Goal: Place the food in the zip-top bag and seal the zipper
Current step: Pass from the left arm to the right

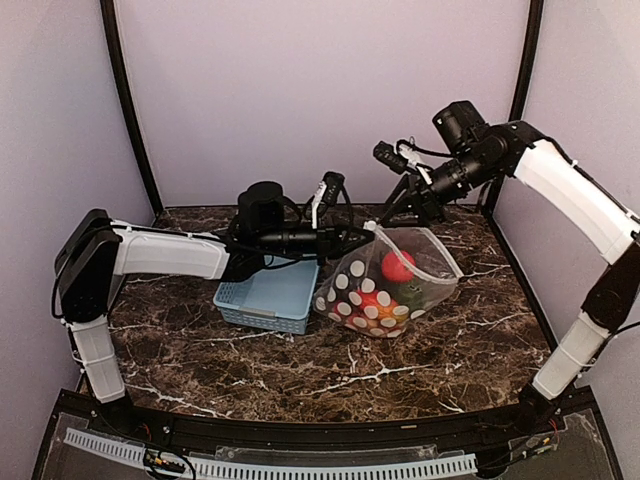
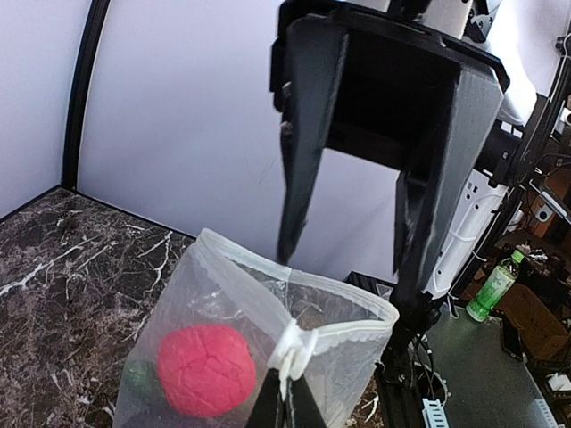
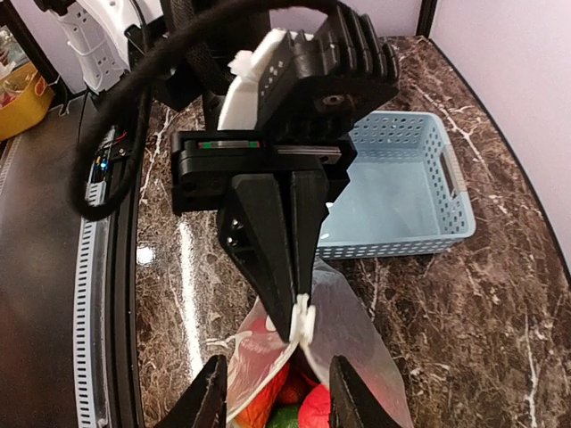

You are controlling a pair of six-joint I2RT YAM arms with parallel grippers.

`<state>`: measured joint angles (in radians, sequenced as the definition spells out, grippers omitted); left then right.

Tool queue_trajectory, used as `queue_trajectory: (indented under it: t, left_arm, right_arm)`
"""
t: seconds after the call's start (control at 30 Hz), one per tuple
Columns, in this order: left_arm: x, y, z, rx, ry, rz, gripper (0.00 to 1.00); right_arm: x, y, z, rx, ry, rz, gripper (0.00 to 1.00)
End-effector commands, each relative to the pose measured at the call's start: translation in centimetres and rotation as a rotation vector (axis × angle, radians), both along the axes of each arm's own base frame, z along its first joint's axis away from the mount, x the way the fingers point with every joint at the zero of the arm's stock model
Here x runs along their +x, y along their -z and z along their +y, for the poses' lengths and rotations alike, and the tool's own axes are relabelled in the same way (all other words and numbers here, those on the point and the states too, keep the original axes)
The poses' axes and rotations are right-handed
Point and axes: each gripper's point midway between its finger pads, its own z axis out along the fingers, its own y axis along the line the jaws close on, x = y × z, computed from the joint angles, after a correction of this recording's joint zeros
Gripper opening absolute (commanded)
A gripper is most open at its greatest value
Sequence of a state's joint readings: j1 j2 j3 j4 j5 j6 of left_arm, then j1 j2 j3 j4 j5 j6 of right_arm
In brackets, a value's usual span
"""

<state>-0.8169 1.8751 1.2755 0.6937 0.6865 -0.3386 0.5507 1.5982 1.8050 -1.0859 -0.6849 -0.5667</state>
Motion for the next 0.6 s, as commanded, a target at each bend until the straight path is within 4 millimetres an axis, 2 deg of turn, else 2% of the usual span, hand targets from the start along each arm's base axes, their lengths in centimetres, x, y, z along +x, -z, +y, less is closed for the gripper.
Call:
queue_trajectory:
  t: [0.0, 0.2, 0.43, 0.57]
  left_arm:
    - [-1.2, -1.3, 1.0, 0.013, -0.030, -0.070, 0.01]
    - [-1.7, -1.2, 1.0, 0.028, -0.038, -0.070, 0.01]
    - [-1.7, -1.6, 1.1, 0.012, -0.048, -0.063, 0.01]
    - [-1.6, -1.6, 1.3, 0.012, -0.060, -0.062, 0.01]
  right_arm:
    - [-0.7, 2.3, 2.5, -0.007, -0.033, 0.088, 0.36]
    - [-1.3, 2.7, 3.7, -0.002, -0.061, 0.083, 0.28]
    - [-0.9, 3.1, 3.5, -0.023, -0.042, 0.059, 0.16]
    - [-0.5, 3.4, 3.2, -0.045, -0.022, 0.038, 0.16]
